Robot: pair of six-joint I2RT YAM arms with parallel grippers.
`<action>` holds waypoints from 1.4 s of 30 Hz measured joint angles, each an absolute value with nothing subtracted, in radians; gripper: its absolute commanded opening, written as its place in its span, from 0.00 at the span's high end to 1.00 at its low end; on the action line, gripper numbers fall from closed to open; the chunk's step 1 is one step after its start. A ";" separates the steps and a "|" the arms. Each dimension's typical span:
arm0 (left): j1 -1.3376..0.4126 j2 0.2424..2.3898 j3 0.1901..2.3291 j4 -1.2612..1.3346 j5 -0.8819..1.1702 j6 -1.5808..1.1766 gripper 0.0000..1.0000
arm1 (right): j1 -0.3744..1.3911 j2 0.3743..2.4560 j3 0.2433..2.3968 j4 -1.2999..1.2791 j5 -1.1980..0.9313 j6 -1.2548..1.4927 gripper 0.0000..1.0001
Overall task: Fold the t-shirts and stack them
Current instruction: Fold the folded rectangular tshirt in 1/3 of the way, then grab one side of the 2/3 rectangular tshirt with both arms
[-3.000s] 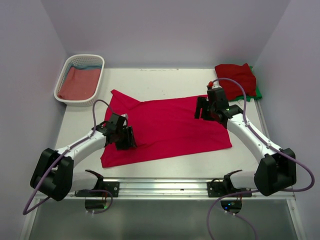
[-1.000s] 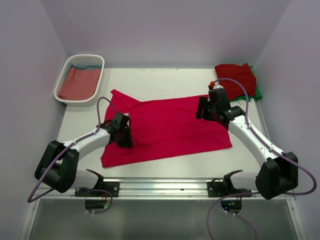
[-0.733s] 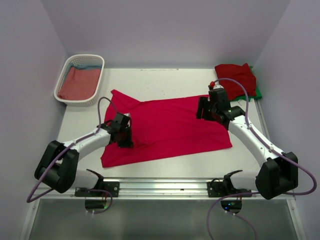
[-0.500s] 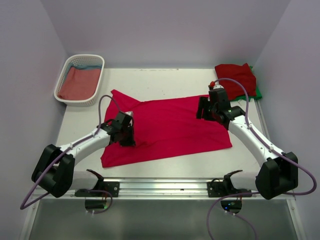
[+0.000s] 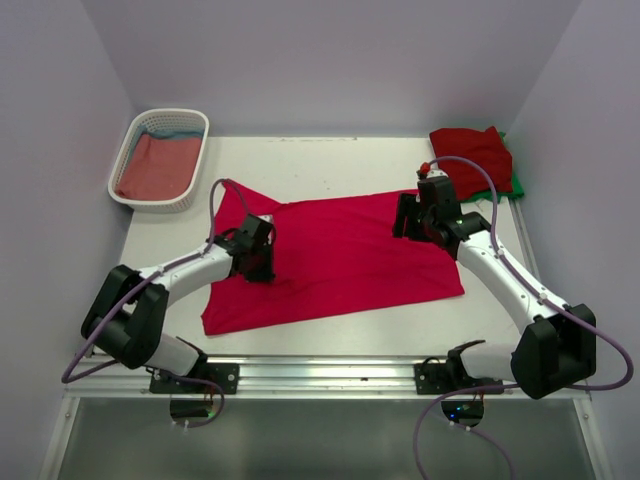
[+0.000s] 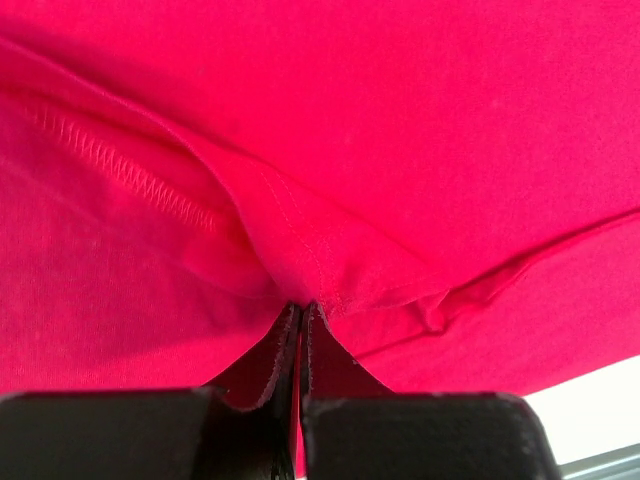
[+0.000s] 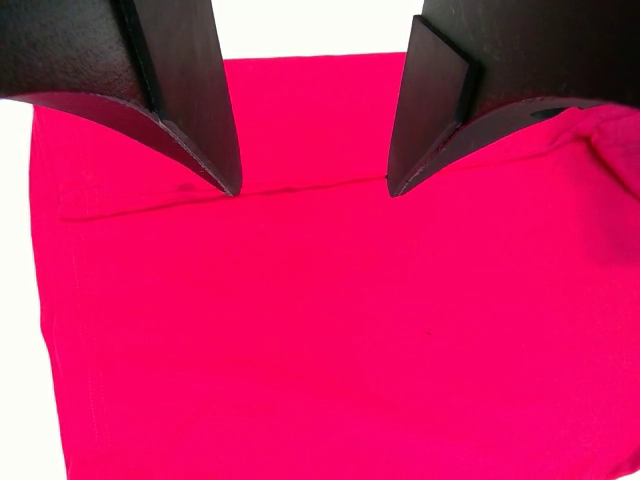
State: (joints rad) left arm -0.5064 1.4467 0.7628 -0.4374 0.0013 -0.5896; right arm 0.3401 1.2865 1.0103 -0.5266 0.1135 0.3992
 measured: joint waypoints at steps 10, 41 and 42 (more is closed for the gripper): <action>-0.506 1.485 0.846 -0.388 0.001 -0.573 1.00 | 0.340 1.287 1.009 -0.527 0.113 0.398 0.36; -0.194 1.943 1.357 -0.263 -0.164 -0.617 0.16 | 0.339 1.287 1.005 -0.526 0.102 0.399 0.34; -0.179 1.986 1.404 -0.274 -0.160 -0.620 0.18 | 0.339 1.287 1.005 -0.527 0.102 0.399 0.34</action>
